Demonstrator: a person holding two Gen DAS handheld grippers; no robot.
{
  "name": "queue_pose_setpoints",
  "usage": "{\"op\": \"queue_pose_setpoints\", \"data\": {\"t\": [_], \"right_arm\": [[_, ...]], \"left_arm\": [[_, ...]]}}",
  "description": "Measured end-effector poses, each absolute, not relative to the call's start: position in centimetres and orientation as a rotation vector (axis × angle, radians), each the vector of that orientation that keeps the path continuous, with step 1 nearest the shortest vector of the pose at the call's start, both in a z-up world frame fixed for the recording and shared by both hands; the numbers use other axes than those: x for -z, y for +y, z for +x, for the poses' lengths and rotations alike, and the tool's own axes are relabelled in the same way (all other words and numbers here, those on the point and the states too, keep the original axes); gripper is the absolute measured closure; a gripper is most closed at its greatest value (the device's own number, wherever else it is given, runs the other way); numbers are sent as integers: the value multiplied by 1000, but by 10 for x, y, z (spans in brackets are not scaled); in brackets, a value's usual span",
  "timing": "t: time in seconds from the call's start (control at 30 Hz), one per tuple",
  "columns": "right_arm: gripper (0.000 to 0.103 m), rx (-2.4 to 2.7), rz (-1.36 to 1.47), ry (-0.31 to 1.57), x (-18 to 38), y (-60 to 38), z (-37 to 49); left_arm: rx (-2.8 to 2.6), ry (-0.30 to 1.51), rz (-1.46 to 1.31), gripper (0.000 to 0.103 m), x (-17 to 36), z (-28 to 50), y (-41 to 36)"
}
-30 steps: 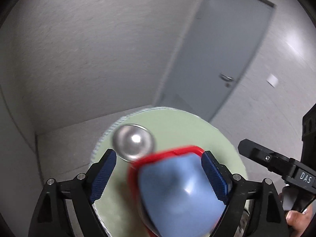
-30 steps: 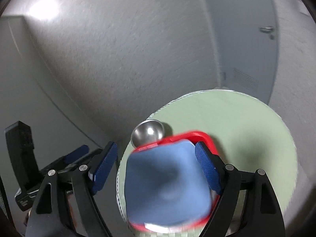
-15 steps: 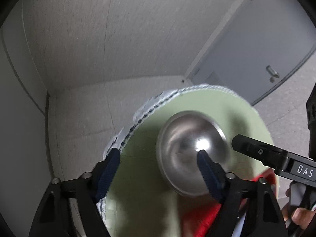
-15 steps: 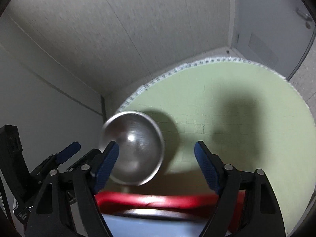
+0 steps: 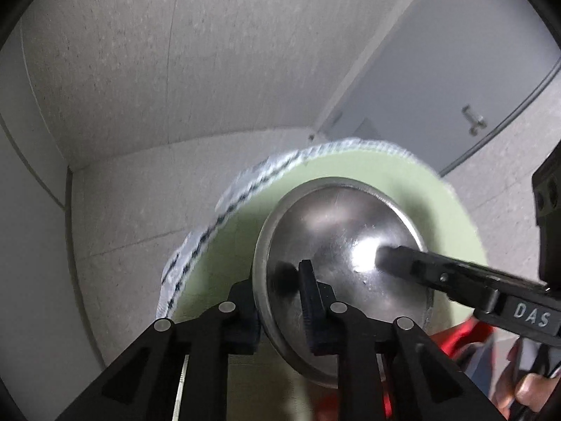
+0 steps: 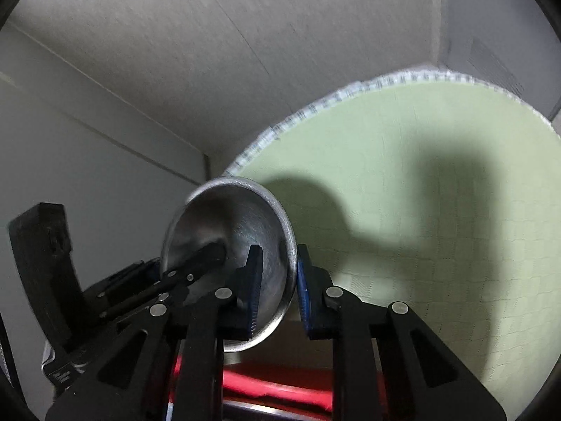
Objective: Organize plates and bowls
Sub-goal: 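Close both grippers on the rim of the small steel bowl, then carry the small steel bowl with both grippers and lower it into the medium bowl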
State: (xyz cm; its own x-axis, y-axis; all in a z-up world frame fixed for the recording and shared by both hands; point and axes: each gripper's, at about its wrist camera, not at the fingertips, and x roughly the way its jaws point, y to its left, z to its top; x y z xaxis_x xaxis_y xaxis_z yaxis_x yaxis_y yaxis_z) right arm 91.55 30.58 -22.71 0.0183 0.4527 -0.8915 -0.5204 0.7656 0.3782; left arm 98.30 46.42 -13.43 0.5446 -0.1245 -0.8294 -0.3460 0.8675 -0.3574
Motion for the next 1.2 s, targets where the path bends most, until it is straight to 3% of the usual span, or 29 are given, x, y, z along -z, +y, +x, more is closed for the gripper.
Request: {"op": "queue_pose_setpoints", "data": {"t": [0.27, 0.53, 0.87, 1.2], "right_arm": [[85, -812, -5, 1158, 147, 282, 879], [85, -742, 54, 1037, 90, 214, 809], [85, -506, 164, 993, 80, 65, 700], [85, -328, 238, 1066, 125, -38, 634]], "left_arm": [[-119, 835, -451, 89, 47, 937, 446], [3, 772, -389, 90, 4, 873, 382], [249, 841, -273, 89, 28, 815, 248], [353, 994, -167, 89, 87, 805, 161]]}}
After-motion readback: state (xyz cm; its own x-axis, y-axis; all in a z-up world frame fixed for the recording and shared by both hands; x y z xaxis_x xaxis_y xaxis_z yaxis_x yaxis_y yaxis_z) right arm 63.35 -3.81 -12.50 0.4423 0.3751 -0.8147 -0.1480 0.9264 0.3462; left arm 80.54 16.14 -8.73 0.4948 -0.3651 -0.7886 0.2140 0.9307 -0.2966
